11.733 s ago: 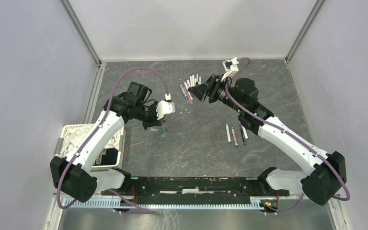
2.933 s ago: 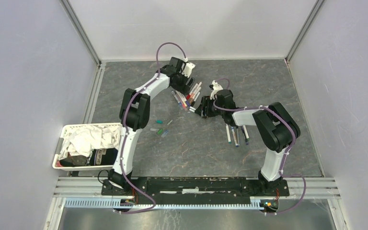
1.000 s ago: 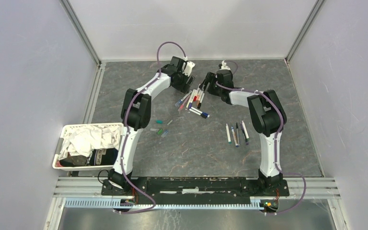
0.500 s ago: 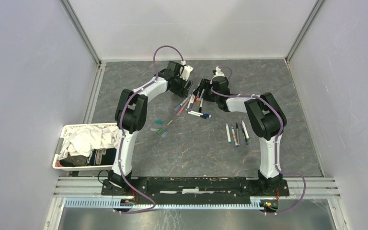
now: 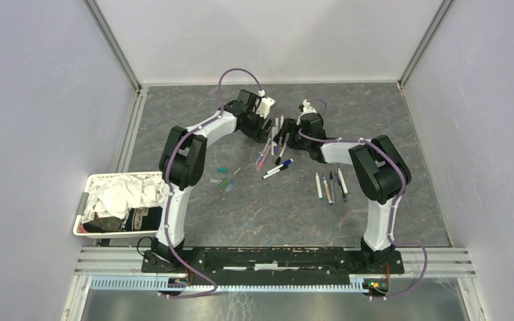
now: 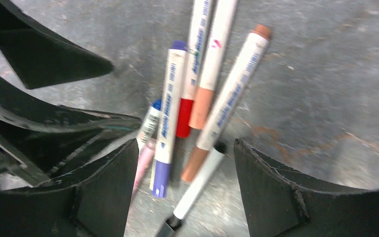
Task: Open the pen caps
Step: Adjust the pen at the center of the board.
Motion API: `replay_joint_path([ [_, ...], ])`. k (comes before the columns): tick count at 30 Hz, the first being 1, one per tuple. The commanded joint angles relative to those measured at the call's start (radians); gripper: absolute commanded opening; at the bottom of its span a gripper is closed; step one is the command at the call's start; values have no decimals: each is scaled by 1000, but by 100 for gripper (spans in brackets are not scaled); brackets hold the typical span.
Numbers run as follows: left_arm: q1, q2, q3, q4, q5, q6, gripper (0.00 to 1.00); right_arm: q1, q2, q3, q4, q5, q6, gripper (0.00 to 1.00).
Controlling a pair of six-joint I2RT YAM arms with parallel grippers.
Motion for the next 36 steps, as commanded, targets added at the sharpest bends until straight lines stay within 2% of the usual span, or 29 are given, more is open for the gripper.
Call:
replay_joint_path([
  [1,48,-38,14,-134,55,-44,78,-24,-101,-55,-114,68,-112,76],
  [5,120,-111,20,-170,54,-23,83,-25,-178,-172,-92,54,-142,77],
  [8,149,-192,-11,-195,50,6,87,-22,-210,-255,-19,-32,-162,76],
  [11,173,-291,-67,-209,31,33,92,-18,-201,-261,-2,-100,-203,75],
  [14,192,-404,-123,-226,32,50,99,-17,-196,-244,-12,-96,-264,75],
  [21,224,-613,-224,-266,23,82,100,-13,-132,-165,-10,-181,-345,74],
  [26,251,-704,-255,-299,5,95,100,-5,-87,-154,-9,-223,-362,71],
  [36,269,-737,-276,-336,-12,99,100,40,-204,-335,60,-255,-348,64],
])
